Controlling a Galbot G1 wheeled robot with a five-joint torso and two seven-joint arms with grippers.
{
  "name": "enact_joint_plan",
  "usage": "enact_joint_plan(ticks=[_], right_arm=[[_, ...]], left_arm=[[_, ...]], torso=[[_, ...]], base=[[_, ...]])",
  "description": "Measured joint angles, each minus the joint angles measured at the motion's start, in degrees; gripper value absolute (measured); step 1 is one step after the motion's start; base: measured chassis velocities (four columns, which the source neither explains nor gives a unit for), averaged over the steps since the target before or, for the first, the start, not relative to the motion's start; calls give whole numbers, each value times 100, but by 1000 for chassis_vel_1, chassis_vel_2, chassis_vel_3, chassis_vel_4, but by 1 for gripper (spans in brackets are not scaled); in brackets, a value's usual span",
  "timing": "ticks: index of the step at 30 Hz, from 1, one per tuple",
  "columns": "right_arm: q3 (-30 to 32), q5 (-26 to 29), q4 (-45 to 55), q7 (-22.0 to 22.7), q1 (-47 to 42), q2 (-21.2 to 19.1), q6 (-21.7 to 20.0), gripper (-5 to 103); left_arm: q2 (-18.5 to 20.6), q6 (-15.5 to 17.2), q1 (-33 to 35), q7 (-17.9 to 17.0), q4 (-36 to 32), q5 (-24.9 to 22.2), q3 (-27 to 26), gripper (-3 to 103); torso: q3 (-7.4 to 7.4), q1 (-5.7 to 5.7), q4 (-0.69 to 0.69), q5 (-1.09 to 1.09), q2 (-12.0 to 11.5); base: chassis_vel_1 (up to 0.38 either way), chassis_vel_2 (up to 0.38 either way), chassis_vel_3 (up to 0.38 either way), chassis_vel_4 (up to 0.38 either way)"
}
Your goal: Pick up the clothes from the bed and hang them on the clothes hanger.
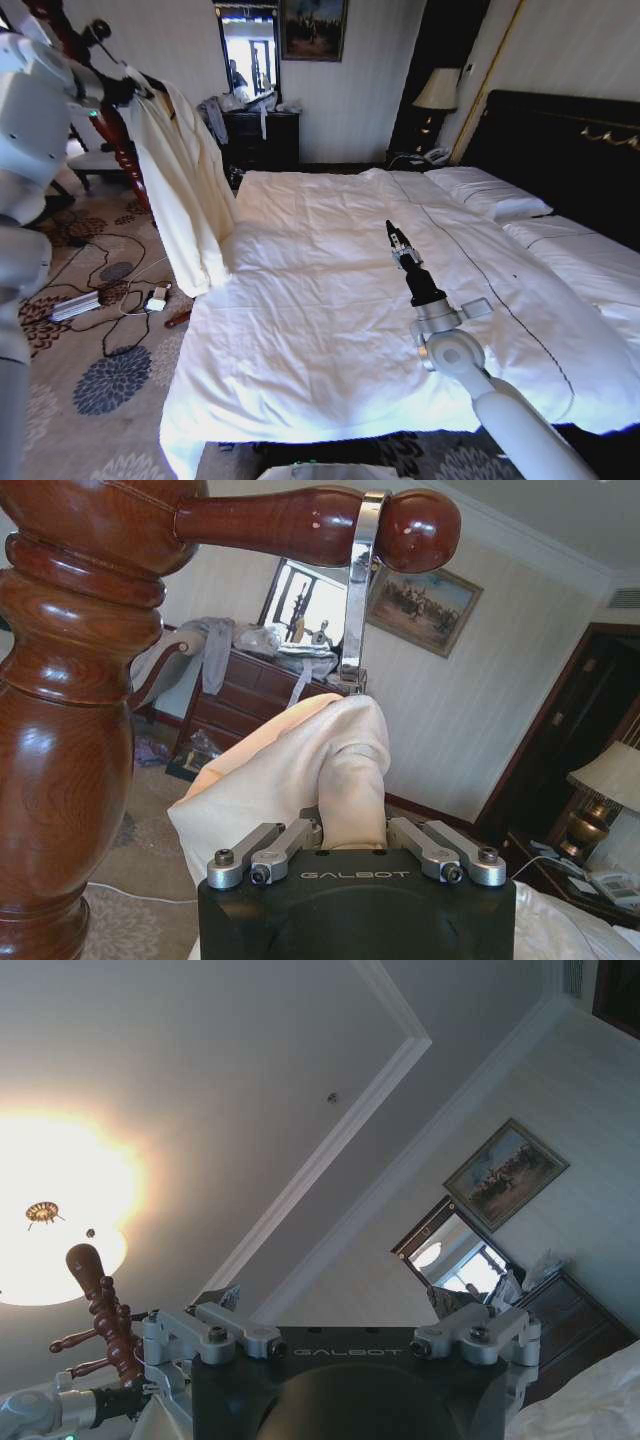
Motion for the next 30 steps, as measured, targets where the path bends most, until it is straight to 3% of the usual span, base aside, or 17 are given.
enact_joint_plan(ticks=[4, 7, 8, 10, 13, 17, 18, 21, 22, 25, 26, 29, 30], right_arm=[[20, 2, 10, -1, -38, -8, 10, 100], [30, 0, 21, -1, -68, -8, 25, 100], [30, -3, 26, -1, -73, -3, 29, 100], [30, -7, 32, 0, -77, 4, 31, 100], [25, -21, 53, 2, -95, 25, 33, 100], [17, -42, 69, 3, -133, 30, 34, 100], [17, -42, 69, 3, -133, 30, 34, 100], [-2, -56, 85, 4, -151, 55, 33, 100], [-2, -56, 85, 4, -151, 55, 33, 100], [-46, -86, 89, 8, -184, 95, 32, 100], [-46, -86, 89, 8, -184, 95, 32, 100], [-73, -107, 94, 14, -218, 109, 30, 100], [-73, -107, 94, 14, -218, 109, 30, 100]], left_arm=[[73, -66, 77, 47, -129, 33, -5, 18], [228, -307, 191, 176, -396, 92, 53, 15], [274, -404, 226, 211, -485, 92, 63, 20], [325, -530, 256, 239, -573, 82, 68, 20], [522, -793, 338, 273, -913, -24, 78, 36], [847, -935, 462, 269, -1415, -175, 127, 47], [847, -935, 462, 269, -1415, -175, 127, 47], [1293, -951, 699, 177, -2173, -347, 122, 64], [1293, -951, 699, 177, -2173, -347, 122, 64], [1712, -947, 1179, 111, -3049, -423, -114, 80], [1712, -947, 1179, 111, -3049, -423, -114, 80], [2065, -1016, 1684, 106, -3673, -371, -279, 96], [2065, -1016, 1684, 106, -3673, -371, -279, 96]], torso=[[0, 0, -1, 0, 0], [2, 1, -1, -5, 0], [2, 1, 0, -6, 0], [2, 1, 0, -7, 0], [2, 1, -3, -1, -1], [2, 1, 0, -2, 0], [2, 1, 0, -2, 0], [1, 1, 2, -3, 0], [1, 1, 2, -3, 0], [1, 1, -2, -1, 0], [1, 1, -2, -1, 0], [1, 1, -2, -3, 0], [1, 1, -2, -3, 0]], base=[[0, 0, 0, 0], [0, 0, 0, 0], [0, 0, 0, 0], [0, 0, 0, 0], [0, 0, 0, 0], [0, 0, 0, 0], [0, 0, 0, 0], [0, 0, 0, 0], [0, 0, 0, 0], [0, 0, 0, 0], [0, 0, 0, 0], [0, 0, 0, 0], [0, 0, 0, 0]])
